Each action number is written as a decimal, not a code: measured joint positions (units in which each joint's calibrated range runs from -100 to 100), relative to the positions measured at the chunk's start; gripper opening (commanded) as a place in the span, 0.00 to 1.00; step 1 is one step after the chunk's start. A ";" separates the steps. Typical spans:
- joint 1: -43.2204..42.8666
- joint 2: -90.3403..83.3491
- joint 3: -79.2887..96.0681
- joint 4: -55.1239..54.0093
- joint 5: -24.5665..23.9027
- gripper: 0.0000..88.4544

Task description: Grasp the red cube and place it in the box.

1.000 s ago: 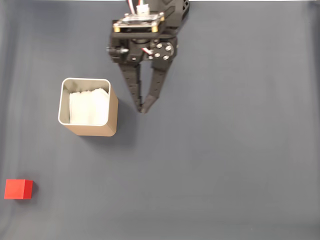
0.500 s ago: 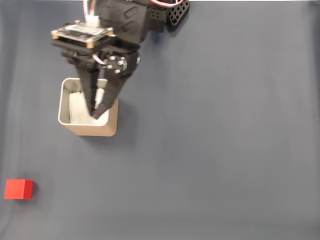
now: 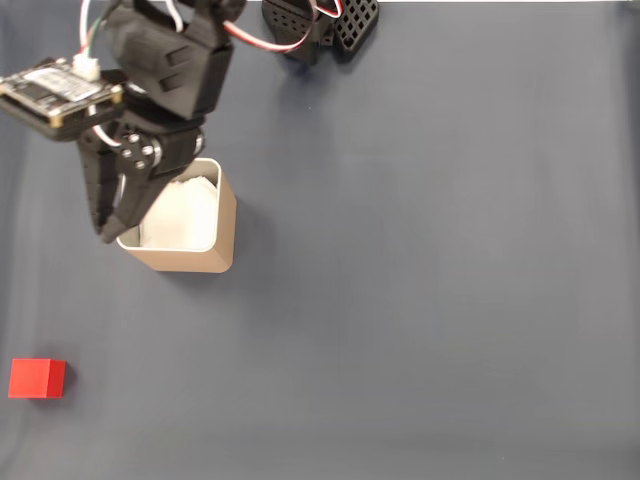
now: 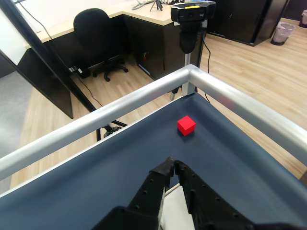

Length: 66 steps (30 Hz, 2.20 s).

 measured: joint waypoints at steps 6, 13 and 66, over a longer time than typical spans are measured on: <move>2.56 4.81 -2.28 0.00 0.88 0.09; 4.66 8.56 -2.37 -3.82 1.66 0.21; 8.27 47.61 -25.32 -13.24 1.71 0.54</move>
